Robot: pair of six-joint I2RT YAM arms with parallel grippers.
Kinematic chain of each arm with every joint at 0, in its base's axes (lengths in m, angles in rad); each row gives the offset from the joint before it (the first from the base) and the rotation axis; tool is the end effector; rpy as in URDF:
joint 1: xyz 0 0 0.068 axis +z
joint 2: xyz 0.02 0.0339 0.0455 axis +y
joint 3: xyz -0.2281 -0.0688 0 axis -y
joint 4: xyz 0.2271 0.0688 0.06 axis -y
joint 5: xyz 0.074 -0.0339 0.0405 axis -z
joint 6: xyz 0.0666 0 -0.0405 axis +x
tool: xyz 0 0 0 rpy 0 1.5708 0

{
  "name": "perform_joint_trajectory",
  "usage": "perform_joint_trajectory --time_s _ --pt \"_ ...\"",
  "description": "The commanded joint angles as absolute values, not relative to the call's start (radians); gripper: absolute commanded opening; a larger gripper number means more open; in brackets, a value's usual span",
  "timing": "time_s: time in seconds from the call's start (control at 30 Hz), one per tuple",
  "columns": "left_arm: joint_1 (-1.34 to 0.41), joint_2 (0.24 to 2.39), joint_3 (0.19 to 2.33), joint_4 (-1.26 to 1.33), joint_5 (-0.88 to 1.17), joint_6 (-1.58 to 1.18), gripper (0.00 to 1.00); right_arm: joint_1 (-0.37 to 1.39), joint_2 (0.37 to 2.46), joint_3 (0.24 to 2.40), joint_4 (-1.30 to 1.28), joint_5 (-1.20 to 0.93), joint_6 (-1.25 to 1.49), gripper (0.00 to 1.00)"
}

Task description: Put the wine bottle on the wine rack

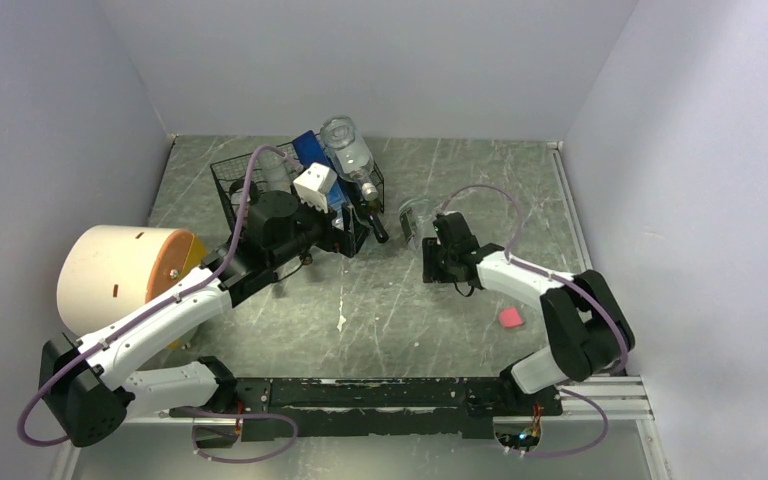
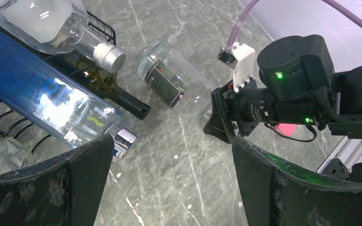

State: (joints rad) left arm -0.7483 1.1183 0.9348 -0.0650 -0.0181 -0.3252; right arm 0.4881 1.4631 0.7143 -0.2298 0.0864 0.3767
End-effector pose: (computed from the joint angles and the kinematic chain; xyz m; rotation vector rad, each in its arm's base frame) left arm 0.2139 -0.1970 0.3016 0.3824 1.8439 -0.7345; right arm 0.2509 0.1267 0.1132 -0.1088 2.5575 0.2268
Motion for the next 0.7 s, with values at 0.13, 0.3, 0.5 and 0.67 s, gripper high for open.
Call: perform_joint_trajectory --time_s 0.13,0.3,0.5,0.67 --pt "-0.742 1.092 0.959 -0.082 -0.052 -0.305 0.99 0.467 1.557 0.796 -0.164 0.100 0.323 0.57" --pt "-0.742 1.086 0.953 -0.083 -0.060 -0.302 0.99 0.465 1.585 0.804 -0.156 0.094 0.318 0.56" --pt "-0.742 1.090 0.953 -0.085 -0.065 -0.299 0.99 0.465 1.592 0.792 -0.141 0.085 0.314 0.56" --pt "-0.741 1.086 0.950 -0.086 -0.069 -0.296 0.99 0.464 1.611 0.786 -0.133 0.099 0.315 0.49"
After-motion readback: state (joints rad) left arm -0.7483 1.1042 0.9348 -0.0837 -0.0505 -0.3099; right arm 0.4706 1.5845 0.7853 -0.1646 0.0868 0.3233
